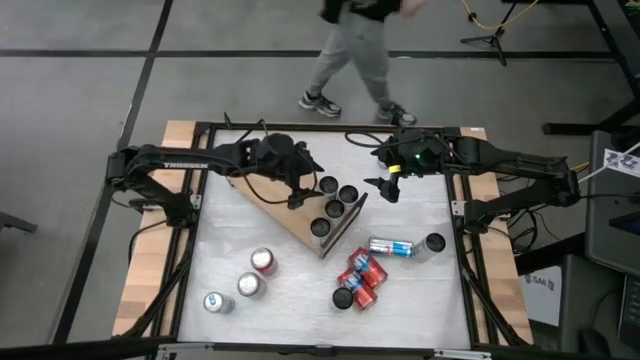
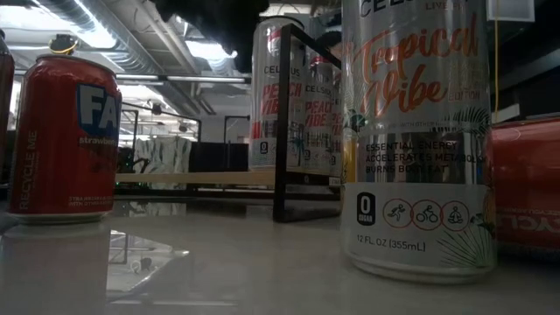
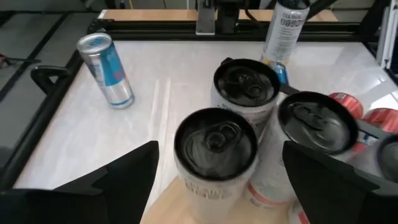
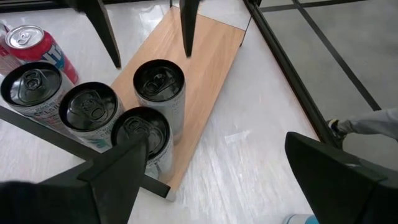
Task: Place canned beverage on shelf
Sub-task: Put the top white-yellow soda can on the shelf aligned with the other white-yellow soda can
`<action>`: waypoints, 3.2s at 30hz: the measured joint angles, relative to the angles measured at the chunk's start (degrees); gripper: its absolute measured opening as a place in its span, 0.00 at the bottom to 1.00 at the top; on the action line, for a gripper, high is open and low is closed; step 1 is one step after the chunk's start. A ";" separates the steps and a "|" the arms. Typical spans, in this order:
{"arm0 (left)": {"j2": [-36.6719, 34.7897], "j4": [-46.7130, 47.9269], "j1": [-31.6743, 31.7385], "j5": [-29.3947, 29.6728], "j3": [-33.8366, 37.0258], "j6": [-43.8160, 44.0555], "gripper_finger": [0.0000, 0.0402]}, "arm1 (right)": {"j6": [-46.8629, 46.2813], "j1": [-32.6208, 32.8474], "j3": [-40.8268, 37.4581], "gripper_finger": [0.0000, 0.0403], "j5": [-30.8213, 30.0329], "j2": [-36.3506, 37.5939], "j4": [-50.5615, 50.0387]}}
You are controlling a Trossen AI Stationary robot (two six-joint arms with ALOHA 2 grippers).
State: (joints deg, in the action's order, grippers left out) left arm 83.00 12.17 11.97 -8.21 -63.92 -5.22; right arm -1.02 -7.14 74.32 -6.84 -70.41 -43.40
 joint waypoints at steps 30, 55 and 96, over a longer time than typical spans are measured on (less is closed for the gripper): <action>-17.72 9.70 -7.79 1.40 0.01 10.91 0.83 | -0.01 -0.02 0.00 0.93 -0.03 0.00 0.02; -17.77 9.66 -12.57 10.74 0.02 11.30 0.83 | -12.47 9.75 0.00 0.93 9.48 12.99 -22.37; -17.77 9.68 -12.52 12.22 0.02 13.86 0.83 | -11.77 42.83 -19.35 0.93 4.85 13.53 -29.10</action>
State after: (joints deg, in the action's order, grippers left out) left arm 65.23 21.85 -0.56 4.01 -63.90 8.64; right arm -12.80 35.70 54.98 -2.00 -56.88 -72.50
